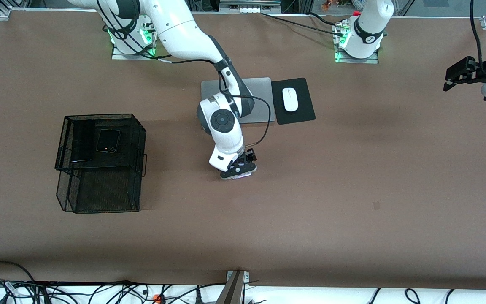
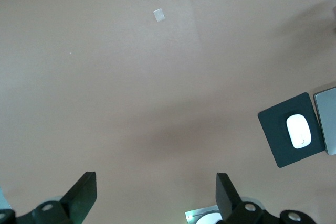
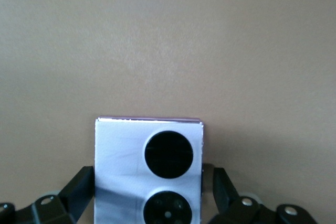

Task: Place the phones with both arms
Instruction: 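Grasp the white flip phone with the right gripper and lift it, then carry the white flip phone over the mesh basket with the right gripper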

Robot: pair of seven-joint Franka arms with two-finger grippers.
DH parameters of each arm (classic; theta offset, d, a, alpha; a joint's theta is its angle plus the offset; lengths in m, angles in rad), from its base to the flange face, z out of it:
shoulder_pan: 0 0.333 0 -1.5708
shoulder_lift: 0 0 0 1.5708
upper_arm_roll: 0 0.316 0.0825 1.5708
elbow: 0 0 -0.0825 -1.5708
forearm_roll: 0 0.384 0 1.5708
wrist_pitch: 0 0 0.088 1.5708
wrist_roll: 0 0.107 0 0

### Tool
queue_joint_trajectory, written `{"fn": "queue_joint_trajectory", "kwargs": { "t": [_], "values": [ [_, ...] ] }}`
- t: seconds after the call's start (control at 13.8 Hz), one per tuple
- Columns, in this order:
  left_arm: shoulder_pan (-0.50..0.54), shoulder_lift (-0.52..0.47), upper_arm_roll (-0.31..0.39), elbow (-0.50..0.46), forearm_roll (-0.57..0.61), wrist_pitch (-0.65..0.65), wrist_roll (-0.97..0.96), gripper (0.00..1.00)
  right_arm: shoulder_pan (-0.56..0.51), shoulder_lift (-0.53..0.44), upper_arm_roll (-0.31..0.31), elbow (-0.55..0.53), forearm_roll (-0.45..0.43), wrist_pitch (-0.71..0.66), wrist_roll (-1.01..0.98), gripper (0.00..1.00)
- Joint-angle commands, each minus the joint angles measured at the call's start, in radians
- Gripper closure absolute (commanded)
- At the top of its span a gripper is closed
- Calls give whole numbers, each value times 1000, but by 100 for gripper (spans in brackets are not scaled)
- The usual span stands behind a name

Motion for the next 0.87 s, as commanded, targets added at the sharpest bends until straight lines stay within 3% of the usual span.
{"fn": "queue_joint_trajectory", "kwargs": {
  "t": [0.0, 0.07, 0.15, 0.22, 0.29, 0.44, 0.8],
  "values": [
    [6, -24, -9, -33, -65, 39, -88, 0, 2, 21, -1, 20, -21, 17, 20, 0],
    [3, -25, -14, -33, -74, 46, -129, 0, 2, 22, -1, 20, -20, 16, 14, 3],
    [3, -25, -27, -33, -81, 48, -165, 0, 1, 22, -1, 20, -21, 17, 8, 21],
    [7, -27, -29, -33, -91, 48, -179, 0, -1, 21, -1, 22, -18, 16, 6, 71],
    [10, -32, -29, -33, -99, 48, -179, 0, -2, 15, -3, 22, -20, 11, 4, 95],
    [18, -33, -28, -33, -104, 46, -179, 0, -1, -8, -26, 20, -24, -12, 9, 100],
    [24, -30, -28, -27, -93, 27, -193, 0, -30, -204, -279, 23, -20, -384, -109, 99]
  ]
}}
